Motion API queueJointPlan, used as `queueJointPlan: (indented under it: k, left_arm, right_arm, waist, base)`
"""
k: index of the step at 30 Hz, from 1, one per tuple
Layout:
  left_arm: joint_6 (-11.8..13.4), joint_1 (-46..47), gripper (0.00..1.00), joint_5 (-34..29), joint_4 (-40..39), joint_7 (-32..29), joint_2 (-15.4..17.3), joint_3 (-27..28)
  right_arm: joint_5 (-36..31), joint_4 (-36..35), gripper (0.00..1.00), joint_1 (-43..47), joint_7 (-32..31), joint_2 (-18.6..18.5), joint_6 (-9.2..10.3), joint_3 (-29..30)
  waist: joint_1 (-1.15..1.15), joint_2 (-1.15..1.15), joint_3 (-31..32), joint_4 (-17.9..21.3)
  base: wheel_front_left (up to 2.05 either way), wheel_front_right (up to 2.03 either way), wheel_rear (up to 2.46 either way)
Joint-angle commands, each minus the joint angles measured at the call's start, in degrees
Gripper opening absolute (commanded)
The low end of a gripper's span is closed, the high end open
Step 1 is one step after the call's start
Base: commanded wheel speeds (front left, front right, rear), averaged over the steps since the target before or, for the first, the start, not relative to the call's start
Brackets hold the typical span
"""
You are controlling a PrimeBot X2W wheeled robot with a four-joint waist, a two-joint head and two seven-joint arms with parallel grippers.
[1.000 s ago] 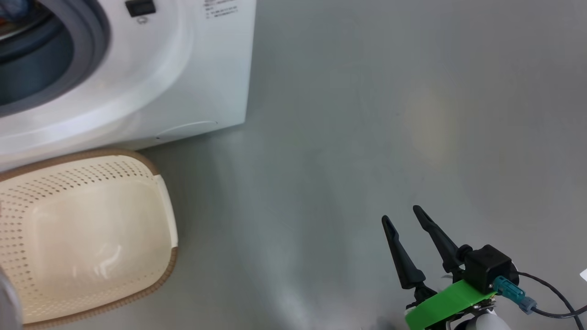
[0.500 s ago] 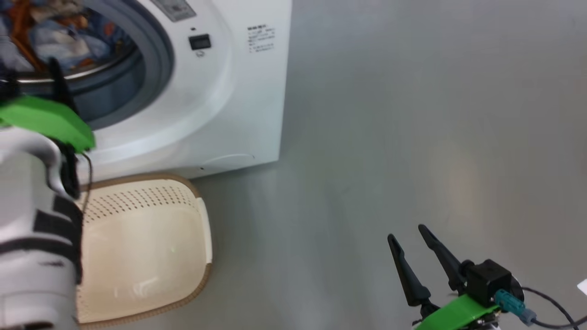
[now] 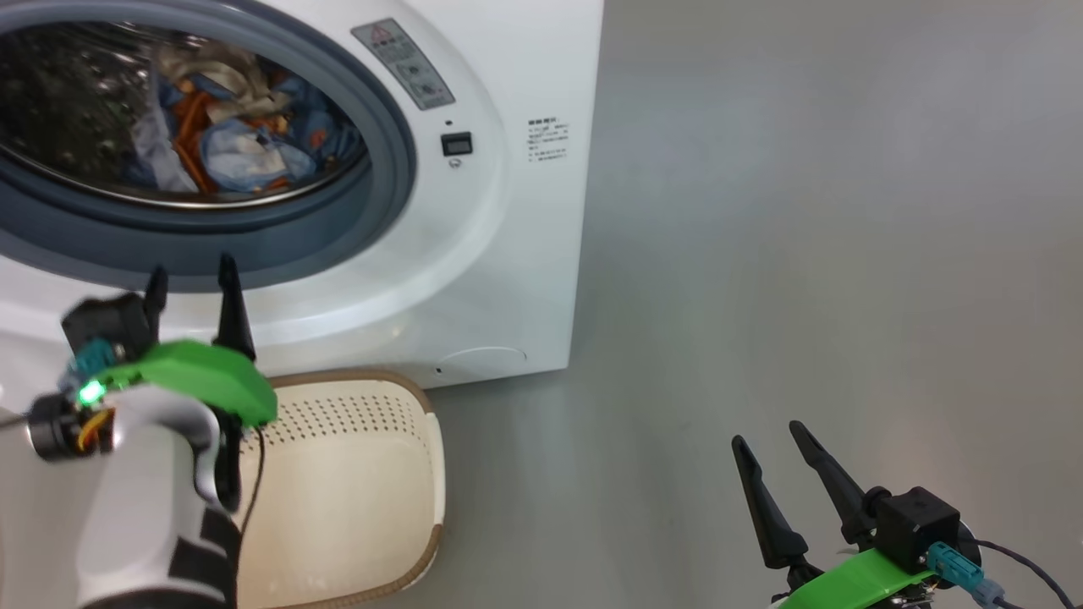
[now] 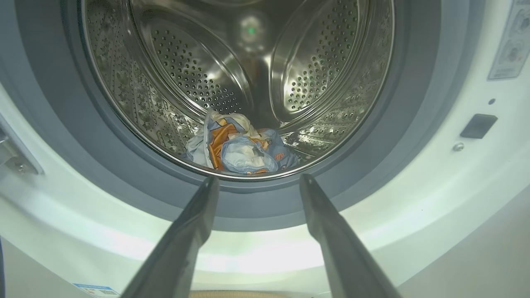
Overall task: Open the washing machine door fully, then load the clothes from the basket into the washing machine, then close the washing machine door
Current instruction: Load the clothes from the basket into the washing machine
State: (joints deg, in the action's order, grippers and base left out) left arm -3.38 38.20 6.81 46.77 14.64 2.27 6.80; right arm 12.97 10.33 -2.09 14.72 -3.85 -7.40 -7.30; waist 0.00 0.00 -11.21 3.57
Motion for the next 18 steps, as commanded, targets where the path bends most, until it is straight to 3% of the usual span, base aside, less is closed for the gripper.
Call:
queueJointPlan:
  k: [1, 9, 18]
  left_arm:
    - [-0.4, -2.3, 1.0, 0.0, -2.5, 0.4, 1.5, 0.8]
    - [-0.2, -12.5, 1.0, 2.9, -9.5, 0.4, 0.7, -2.9]
    - [4.2, -23.4, 1.0, 10.1, -19.3, 0.4, 0.6, -8.3]
  right_arm:
    - [-0.8, -1.6, 1.0, -0.1, 0.3, 0.1, -0.09, -1.2]
    - [-1.6, -1.9, 1.0, 1.0, 0.3, 0.1, -0.09, -0.2]
    - [-1.7, -2.1, 1.0, 2.7, 0.3, 0.2, -0.09, 0.5]
  waist:
    - [0.0, 0.0, 2.1, -1.5]
    - [0.0, 0.0, 5.3, -3.9]
    - [0.0, 0.0, 9.3, -4.5]
  base:
    - [0.0, 0.0, 0.0]
    - [0.0, 0.0, 0.0]
    - [0.0, 0.0, 0.0]
